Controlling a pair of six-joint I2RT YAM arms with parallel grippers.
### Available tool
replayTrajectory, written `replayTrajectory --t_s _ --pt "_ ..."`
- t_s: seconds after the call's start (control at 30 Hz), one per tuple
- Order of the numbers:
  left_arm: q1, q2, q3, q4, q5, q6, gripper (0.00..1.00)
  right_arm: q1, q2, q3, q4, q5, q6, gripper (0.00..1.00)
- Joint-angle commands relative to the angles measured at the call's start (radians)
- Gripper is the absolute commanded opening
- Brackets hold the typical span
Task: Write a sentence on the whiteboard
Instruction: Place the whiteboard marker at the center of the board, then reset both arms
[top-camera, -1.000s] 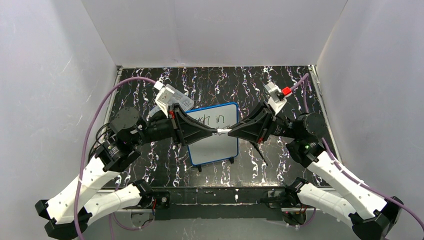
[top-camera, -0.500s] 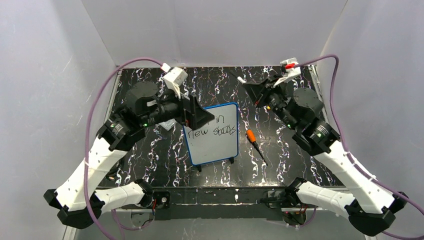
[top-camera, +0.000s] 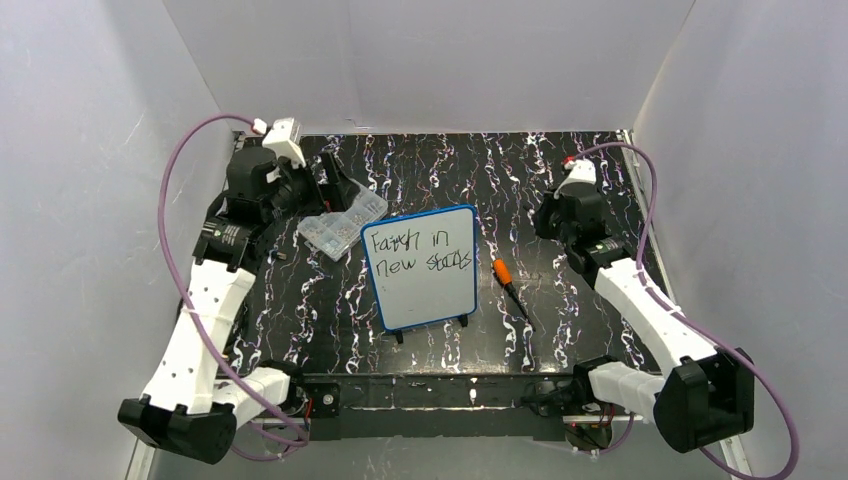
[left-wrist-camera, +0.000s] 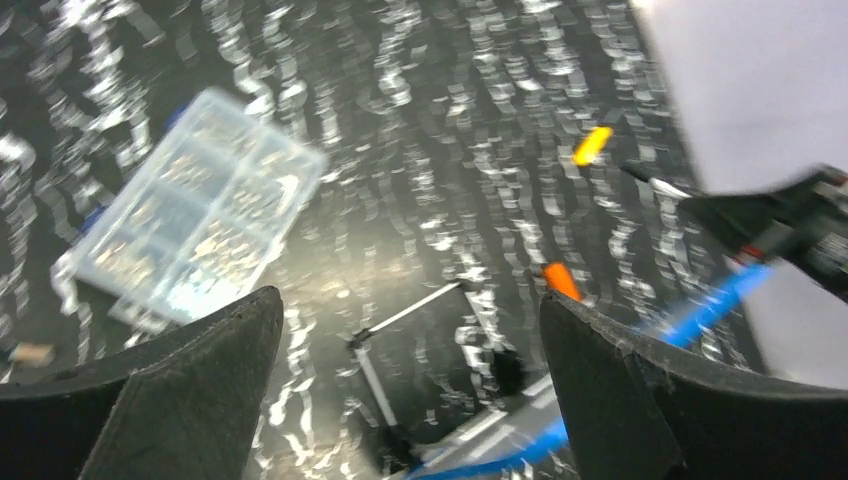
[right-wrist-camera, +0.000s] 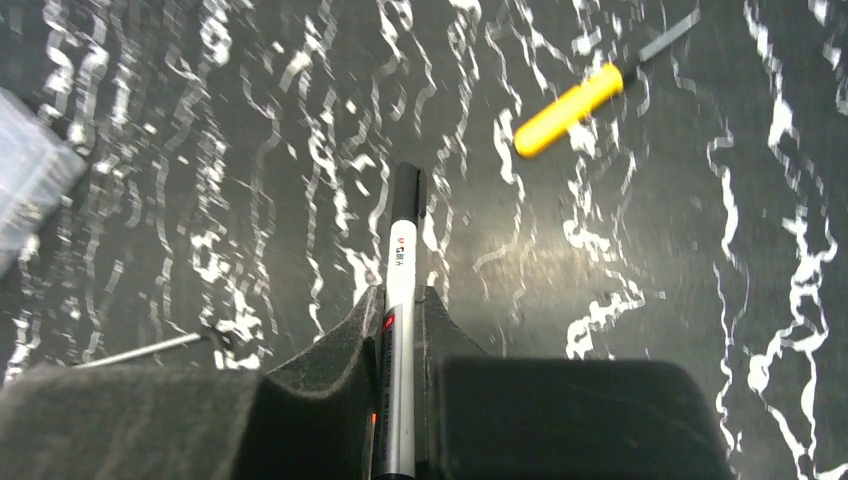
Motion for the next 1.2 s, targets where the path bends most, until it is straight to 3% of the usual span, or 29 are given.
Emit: replayTrajectory --t_s 0.0,0.17,0.33,0.57,0.63,0.8,0.97,1.17 --pt "0.059 -0.086 -0.15 0.034 -0.204 0.05 0.98 -0.076 -0.018 -0.105 0.087 -0.08 0.045 0.01" --pt "0.066 -0.196 -0.336 0.103 -0.457 0.174 0.98 -0.117 -0.023 -0.215 0.101 -0.011 0.065 0.01" --pt "0.071 -0.249 -0.431 0.093 -0.562 0.199 0.98 -0.139 0.014 -0.273 0.113 0.067 0.104 0.04" --pt "0.071 -0.297 -0.488 0.052 -0.606 0.176 0.98 -0.154 0.051 -0.293 0.083 0.136 0.153 0.34" --pt "0.071 -0.32 -0.496 0.055 -0.615 0.167 0.98 -0.156 0.039 -0.27 0.046 0.154 0.165 0.56" --pt "0.071 -0.417 -0.535 0.109 -0.639 0.159 0.98 -0.156 -0.023 -0.208 -0.03 0.189 0.15 0.82" --pt "0.071 -0.492 -0.557 0.155 -0.649 0.166 0.98 -0.156 -0.137 -0.138 -0.059 0.165 0.058 0.89" --pt "0.071 -0.567 -0.574 0.182 -0.659 0.166 0.98 -0.156 -0.39 -0.202 0.124 0.071 -0.113 0.91"
